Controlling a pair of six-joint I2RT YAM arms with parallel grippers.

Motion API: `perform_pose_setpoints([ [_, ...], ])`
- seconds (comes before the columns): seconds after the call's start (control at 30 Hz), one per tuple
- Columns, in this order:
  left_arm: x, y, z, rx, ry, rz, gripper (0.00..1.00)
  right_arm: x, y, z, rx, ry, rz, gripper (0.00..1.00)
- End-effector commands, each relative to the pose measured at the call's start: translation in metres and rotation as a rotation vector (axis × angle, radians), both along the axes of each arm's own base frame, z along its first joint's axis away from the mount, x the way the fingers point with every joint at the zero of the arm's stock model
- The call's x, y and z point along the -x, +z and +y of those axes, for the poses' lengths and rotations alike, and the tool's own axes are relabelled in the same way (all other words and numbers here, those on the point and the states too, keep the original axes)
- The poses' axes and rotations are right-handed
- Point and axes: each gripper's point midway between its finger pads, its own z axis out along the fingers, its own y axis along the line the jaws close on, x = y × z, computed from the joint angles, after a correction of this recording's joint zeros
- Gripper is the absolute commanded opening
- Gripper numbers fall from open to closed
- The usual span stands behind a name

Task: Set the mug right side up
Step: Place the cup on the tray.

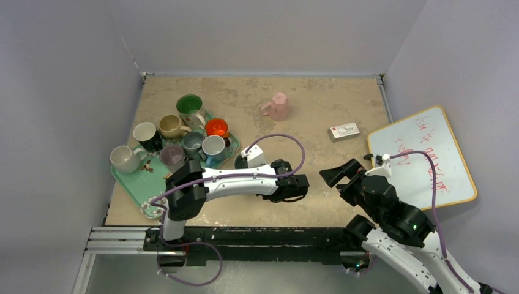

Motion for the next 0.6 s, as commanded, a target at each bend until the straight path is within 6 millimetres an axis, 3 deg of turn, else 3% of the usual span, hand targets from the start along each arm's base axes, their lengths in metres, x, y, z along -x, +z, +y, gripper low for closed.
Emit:
perform_pose_setpoints([
  [0.0,-0.036,0.087,0.026,-0.038,-0.01,-0.262,0.0,-0.003,0.005,0.001,0.0,-0.002,-0.009,0.99],
  [0.17,-0.061,0.112,0.062,-0.042,0.064,-0.272,0.0,-0.003,0.005,0.002,0.008,0.004,-0.011,0.99],
  [0.33,-0.082,0.132,0.118,-0.051,0.191,-0.283,0.0,-0.003,0.006,-0.001,0.015,-0.002,-0.019,0.99],
  [0.57,-0.081,0.154,0.201,-0.037,0.366,-0.321,0.0,-0.004,0.006,0.0,0.021,0.004,-0.022,0.99],
])
